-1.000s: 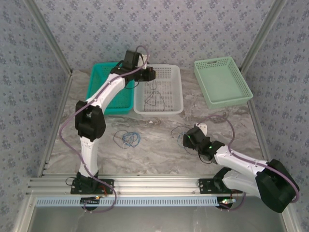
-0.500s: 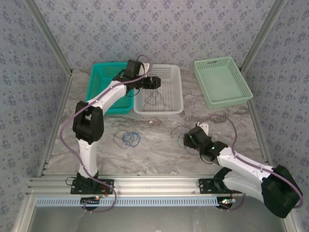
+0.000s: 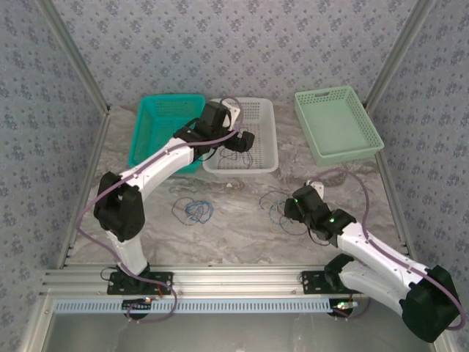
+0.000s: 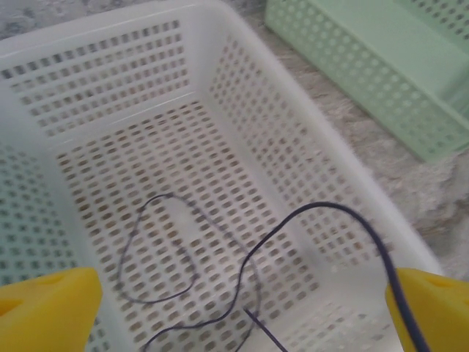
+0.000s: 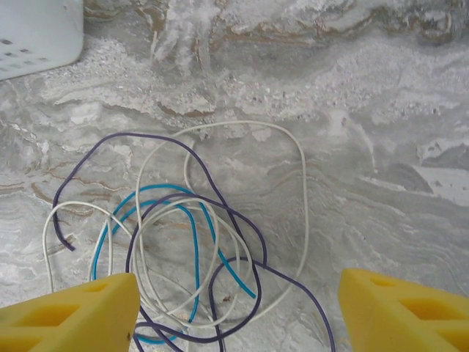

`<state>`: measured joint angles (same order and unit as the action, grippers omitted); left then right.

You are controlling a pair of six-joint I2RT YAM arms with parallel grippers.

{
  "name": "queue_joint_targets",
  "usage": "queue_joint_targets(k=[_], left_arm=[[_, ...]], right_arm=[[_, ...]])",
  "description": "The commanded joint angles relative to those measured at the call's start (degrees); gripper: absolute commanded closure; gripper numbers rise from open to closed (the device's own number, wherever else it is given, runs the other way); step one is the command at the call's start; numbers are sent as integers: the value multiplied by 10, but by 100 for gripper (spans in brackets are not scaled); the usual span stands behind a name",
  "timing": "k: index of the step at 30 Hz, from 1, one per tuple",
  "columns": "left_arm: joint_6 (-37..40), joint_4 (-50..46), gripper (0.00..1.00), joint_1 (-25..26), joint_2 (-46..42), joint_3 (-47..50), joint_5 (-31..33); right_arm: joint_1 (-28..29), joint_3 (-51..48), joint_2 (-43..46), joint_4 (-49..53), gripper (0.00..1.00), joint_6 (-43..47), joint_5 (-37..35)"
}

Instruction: Untangle the cables

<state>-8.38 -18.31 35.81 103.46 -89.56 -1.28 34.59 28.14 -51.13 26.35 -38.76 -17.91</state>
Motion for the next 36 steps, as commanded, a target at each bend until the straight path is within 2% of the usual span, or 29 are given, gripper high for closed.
queue_joint_targets(k=[1, 3, 5, 8, 10, 14, 18, 24, 29, 32, 36], left_arm=[[30, -48, 1, -12, 20, -27, 52], [15, -95, 0, -24, 52, -77, 43], [-13, -102, 1, -49, 74, -105, -13], [-46, -136, 10, -78, 107, -158, -95], [-22, -189, 11, -78, 130, -203, -106], [46, -340, 15, -58, 191, -309, -67], [57, -321, 15, -41, 175, -271, -45], [66, -336, 17, -31, 173, -288, -31], [68, -336, 17, -21, 168, -281, -30], [67, -335, 17, -20, 168, -281, -34], [69, -341, 17, -20, 167, -284, -37]], right_arm=[[-15, 14, 2, 48, 27, -21, 53], [-15, 14, 3, 51, 27, -17, 58], [-15, 14, 6, 56, 27, -20, 50], [-16, 12, 15, 53, 27, -22, 55], [-17, 10, 18, 55, 27, -21, 56], [-17, 21, 19, 69, 27, -1, 32], [-3, 64, 22, 53, 28, 67, 25], [14, 149, -22, -29, 28, 194, 19], [12, 234, -147, -100, 26, 255, 77], [17, 275, -225, -135, 28, 281, 110], [24, 279, -269, -203, 30, 300, 142]])
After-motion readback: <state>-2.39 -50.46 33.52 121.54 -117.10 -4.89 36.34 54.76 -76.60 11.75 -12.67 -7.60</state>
